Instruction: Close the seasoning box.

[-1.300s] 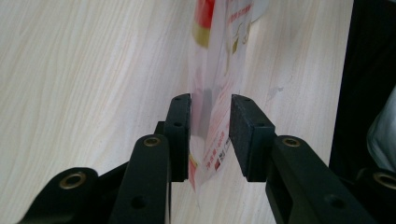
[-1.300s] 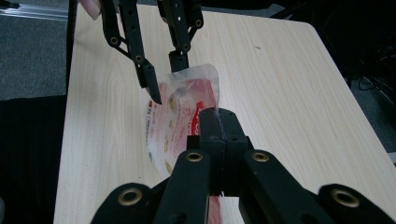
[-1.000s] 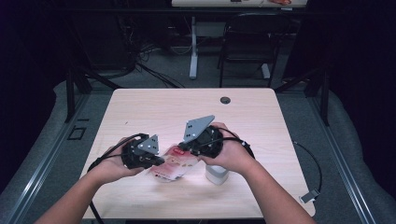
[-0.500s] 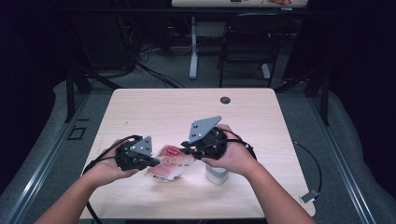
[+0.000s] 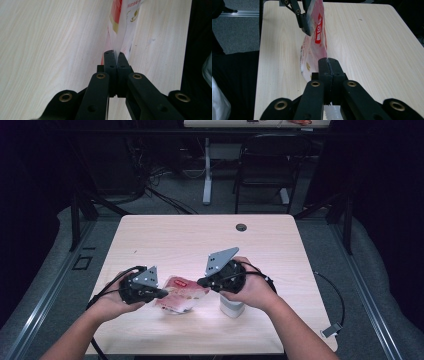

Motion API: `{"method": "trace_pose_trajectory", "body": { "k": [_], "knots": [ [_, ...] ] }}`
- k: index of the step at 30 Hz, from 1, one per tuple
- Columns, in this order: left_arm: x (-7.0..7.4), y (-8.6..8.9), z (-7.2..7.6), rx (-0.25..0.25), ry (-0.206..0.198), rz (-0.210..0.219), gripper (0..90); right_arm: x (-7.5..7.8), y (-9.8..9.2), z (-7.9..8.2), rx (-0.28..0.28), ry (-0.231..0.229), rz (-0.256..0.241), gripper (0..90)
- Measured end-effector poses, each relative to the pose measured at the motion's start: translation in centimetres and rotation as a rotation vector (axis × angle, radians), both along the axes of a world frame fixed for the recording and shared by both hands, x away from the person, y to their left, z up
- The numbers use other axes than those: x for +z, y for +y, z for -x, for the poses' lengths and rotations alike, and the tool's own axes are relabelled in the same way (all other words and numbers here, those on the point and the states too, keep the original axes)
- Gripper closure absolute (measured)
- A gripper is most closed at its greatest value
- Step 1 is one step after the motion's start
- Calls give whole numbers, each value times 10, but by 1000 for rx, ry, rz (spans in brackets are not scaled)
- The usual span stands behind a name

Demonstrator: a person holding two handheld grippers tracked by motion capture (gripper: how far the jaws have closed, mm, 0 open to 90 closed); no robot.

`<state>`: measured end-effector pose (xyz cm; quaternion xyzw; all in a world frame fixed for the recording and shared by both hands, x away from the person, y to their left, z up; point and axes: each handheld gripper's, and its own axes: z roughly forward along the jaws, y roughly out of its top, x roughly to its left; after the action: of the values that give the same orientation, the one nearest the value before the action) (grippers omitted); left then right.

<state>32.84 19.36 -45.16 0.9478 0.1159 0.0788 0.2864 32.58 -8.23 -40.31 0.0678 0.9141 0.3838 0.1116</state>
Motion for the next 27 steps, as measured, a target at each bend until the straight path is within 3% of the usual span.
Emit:
{"method": "trace_pose_trajectory", "body": {
  "k": [6, 18, 27],
  "knots": [
    [-3, -1, -2, 9, -2, 4, 900, 5, 6, -3, -22, -37, 18, 900],
    [-19, -13, -15, 82, -23, 53, 900, 10, 9, -14, -82, -74, 38, 900],
    [-31, -20, -23, 115, -42, 40, 900, 12, 11, -18, -98, -94, 42, 900]
  ]
}}
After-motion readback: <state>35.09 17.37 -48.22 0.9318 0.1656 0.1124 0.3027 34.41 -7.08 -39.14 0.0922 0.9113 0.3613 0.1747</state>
